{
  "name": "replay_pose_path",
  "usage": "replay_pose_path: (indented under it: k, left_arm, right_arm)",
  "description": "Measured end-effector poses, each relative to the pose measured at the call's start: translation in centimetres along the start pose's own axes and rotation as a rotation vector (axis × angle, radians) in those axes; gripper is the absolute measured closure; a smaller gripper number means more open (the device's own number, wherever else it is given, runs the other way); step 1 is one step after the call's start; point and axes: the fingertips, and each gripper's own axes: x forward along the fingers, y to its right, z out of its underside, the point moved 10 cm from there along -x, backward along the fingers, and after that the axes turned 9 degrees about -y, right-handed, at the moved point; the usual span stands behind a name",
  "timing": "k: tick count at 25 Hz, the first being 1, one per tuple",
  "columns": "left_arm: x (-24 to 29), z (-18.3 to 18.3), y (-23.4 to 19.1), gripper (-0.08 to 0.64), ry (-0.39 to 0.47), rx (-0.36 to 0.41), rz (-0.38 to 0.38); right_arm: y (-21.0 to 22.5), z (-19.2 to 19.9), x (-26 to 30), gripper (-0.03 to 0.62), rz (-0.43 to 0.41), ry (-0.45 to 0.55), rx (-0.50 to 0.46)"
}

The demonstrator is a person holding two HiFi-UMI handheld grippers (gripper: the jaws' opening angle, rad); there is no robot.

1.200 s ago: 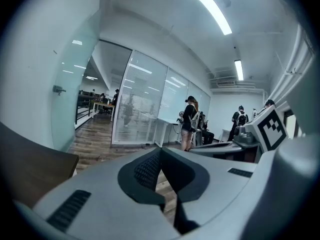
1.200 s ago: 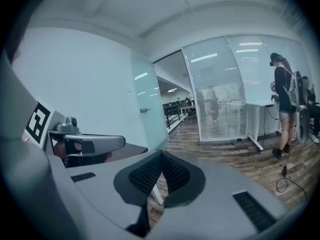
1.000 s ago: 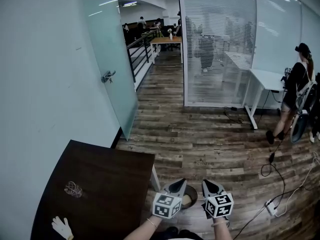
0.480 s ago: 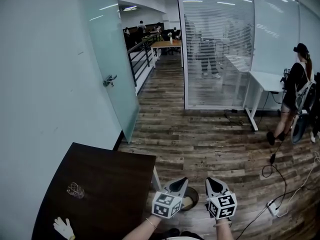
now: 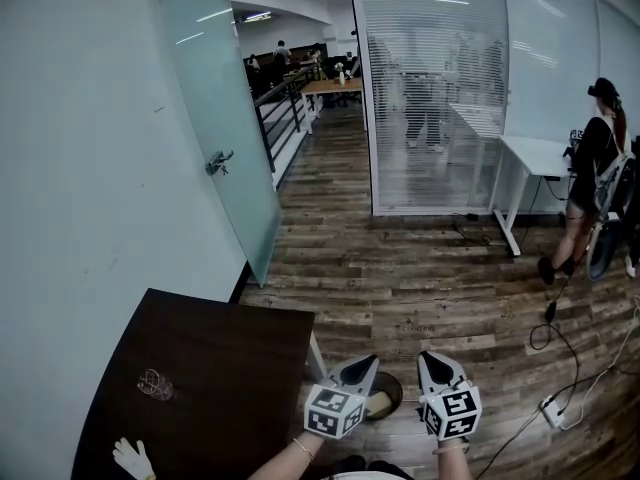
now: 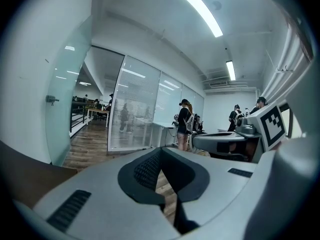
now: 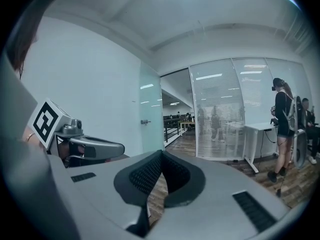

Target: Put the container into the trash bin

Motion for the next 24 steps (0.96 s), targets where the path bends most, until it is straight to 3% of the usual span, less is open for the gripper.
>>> replay_pose_path:
  k: [24]
  left_arm:
    - [0.3,0.5,-1.9,0.541,0.007,-0.047,0.026]
  right_arm:
    - [-1.6,0.3,2.4,0.586,0.015,-0.01,-0.013]
